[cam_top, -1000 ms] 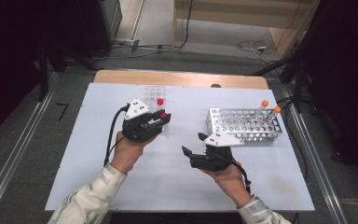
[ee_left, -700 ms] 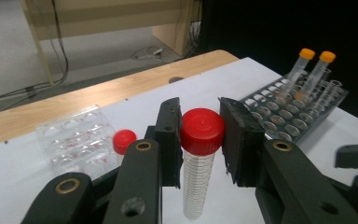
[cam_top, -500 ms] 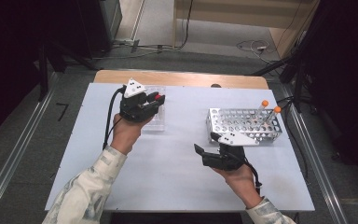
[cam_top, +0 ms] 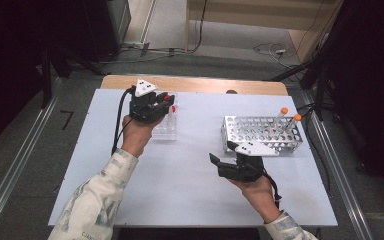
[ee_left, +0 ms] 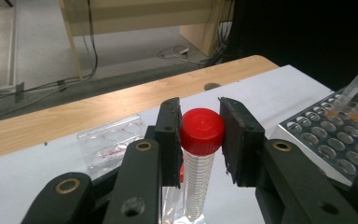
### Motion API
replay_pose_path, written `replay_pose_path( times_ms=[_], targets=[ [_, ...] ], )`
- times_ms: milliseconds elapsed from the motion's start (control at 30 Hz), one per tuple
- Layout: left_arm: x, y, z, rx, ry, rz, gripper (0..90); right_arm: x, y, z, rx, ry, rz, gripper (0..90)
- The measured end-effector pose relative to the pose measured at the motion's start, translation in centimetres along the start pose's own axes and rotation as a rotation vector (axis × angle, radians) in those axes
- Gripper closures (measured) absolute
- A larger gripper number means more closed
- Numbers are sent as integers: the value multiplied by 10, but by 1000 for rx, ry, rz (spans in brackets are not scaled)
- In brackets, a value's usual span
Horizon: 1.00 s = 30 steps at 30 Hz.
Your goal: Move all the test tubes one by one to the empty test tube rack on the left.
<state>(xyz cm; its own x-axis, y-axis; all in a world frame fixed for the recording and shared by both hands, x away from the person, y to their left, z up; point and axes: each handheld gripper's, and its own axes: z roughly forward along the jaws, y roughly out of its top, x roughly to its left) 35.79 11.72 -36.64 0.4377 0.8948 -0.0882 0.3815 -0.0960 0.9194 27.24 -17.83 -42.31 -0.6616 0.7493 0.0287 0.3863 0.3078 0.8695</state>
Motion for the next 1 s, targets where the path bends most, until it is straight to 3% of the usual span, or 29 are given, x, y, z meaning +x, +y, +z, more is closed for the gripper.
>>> replay_pose_path(
  times_ms=[233,500,1000],
  targets=[
    [-5,-4,4,-10,10,20,699,0,0,0,-1,0,3,255],
    [-7,-19,8,-7,37,53,698,-1,0,0,-1,0,3,256],
    [-12,-42,22,17,65,62,694,0,-1,1,7,3,2,256]
  ],
)
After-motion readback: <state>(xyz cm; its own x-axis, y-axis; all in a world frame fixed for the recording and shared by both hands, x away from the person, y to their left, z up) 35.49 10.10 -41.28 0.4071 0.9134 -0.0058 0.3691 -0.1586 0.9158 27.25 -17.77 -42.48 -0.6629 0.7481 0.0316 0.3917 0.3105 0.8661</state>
